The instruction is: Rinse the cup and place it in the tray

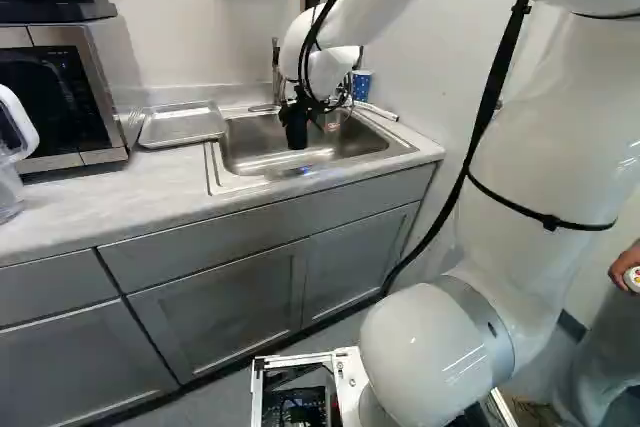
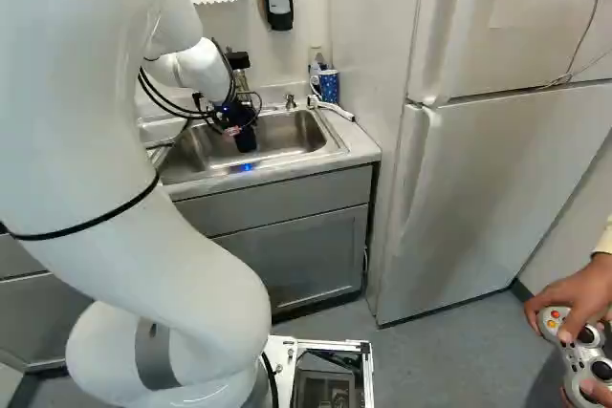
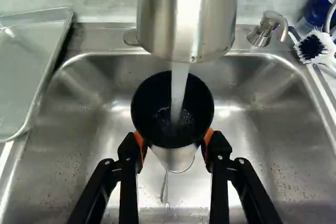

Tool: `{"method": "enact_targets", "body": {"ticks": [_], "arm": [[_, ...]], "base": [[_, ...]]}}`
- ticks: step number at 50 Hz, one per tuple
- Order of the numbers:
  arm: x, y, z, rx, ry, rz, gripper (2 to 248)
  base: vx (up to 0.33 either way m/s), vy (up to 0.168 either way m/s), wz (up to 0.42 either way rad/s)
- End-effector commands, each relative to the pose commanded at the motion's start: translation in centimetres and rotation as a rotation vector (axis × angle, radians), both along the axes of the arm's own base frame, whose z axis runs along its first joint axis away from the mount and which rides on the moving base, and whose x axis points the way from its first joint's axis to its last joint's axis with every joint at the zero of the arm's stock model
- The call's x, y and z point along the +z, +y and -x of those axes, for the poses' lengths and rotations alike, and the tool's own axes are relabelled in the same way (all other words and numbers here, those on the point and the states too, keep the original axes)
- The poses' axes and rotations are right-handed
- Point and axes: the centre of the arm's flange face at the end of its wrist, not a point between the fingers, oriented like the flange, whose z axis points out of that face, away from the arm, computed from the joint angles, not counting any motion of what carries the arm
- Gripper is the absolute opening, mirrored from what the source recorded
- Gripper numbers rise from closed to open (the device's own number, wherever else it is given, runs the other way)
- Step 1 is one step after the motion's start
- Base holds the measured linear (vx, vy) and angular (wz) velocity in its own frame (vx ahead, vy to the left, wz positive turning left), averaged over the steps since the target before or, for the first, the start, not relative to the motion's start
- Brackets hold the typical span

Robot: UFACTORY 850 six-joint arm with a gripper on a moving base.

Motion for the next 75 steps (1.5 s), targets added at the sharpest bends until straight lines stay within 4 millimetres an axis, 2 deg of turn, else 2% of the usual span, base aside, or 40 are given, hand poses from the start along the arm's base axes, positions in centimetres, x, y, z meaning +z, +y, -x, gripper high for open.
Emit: {"method": "enact_targets", "body": {"ticks": [75], "arm": [[0.00, 0.00, 0.00, 0.000, 0.000, 0.000, 122]], "base": [[0.000, 0.000, 0.000]]}}
